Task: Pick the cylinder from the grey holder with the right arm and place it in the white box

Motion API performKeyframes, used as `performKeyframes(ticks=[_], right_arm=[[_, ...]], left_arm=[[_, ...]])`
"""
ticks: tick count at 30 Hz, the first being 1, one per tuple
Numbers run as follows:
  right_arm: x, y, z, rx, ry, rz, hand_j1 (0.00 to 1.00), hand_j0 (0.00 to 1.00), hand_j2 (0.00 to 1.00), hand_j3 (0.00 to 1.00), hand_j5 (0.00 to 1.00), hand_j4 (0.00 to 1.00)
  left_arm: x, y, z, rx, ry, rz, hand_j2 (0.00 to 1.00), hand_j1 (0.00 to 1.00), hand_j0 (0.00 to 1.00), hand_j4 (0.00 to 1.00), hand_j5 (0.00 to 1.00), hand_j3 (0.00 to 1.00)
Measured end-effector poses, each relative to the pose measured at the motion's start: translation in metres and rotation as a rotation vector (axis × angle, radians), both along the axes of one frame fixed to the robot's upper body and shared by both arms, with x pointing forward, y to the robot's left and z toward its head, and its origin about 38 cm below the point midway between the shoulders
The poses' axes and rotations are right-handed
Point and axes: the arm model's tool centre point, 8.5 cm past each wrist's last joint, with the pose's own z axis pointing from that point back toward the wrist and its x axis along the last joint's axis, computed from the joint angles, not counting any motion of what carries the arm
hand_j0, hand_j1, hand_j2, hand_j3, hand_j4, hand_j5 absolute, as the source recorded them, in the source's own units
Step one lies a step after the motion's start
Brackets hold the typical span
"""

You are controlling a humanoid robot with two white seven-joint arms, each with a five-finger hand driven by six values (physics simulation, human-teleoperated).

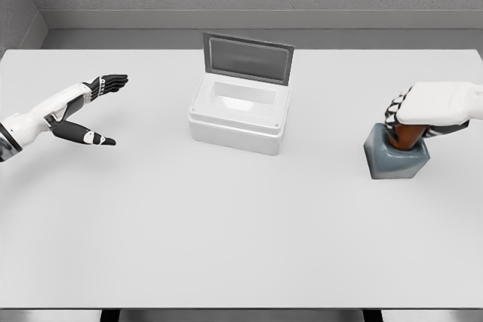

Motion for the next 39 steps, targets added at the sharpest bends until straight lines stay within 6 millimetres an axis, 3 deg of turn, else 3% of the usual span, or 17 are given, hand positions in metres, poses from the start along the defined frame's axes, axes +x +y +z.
performKeyframes(ticks=[4, 8, 12, 20, 23, 31, 39], right_arm=[[0.000, -0.009, 0.008, -0.003, -0.019, -0.020, 0.12, 0.12, 0.12, 0.12, 0.12, 0.12], [0.007, -0.013, 0.045, 0.044, -0.111, -0.040, 0.10, 0.10, 0.10, 0.10, 0.10, 0.10], [0.020, 0.017, 0.070, 0.138, -0.184, 0.018, 0.10, 0.10, 0.10, 0.10, 0.10, 0.10], [0.045, 0.118, 0.067, 0.312, -0.192, 0.194, 0.10, 0.10, 0.10, 0.10, 0.10, 0.10], [0.052, 0.146, 0.068, 0.345, -0.188, 0.234, 0.10, 0.10, 0.10, 0.10, 0.10, 0.10], [0.066, 0.180, 0.062, 0.341, -0.153, 0.266, 0.10, 0.10, 0.10, 0.10, 0.10, 0.10], [0.078, 0.186, 0.020, 0.284, -0.060, 0.225, 0.10, 0.10, 0.10, 0.10, 0.10, 0.10]], left_arm=[[0.000, 0.000, 0.000, 0.000, 0.000, 0.000, 1.00, 1.00, 1.00, 1.00, 1.00, 1.00], [0.000, 0.000, 0.000, -0.001, 0.000, 0.000, 1.00, 1.00, 1.00, 1.00, 1.00, 1.00], [0.000, 0.000, 0.000, -0.001, 0.000, 0.000, 1.00, 1.00, 1.00, 1.00, 1.00, 1.00], [0.000, -0.001, 0.000, -0.001, 0.000, -0.001, 1.00, 1.00, 1.00, 1.00, 1.00, 1.00], [0.000, -0.001, 0.000, -0.001, 0.000, -0.001, 1.00, 1.00, 1.00, 1.00, 1.00, 1.00], [0.000, -0.001, 0.000, -0.001, 0.000, -0.001, 1.00, 1.00, 1.00, 1.00, 1.00, 1.00], [0.000, -0.001, 0.000, -0.001, 0.000, -0.001, 1.00, 1.00, 1.00, 1.00, 1.00, 1.00]])
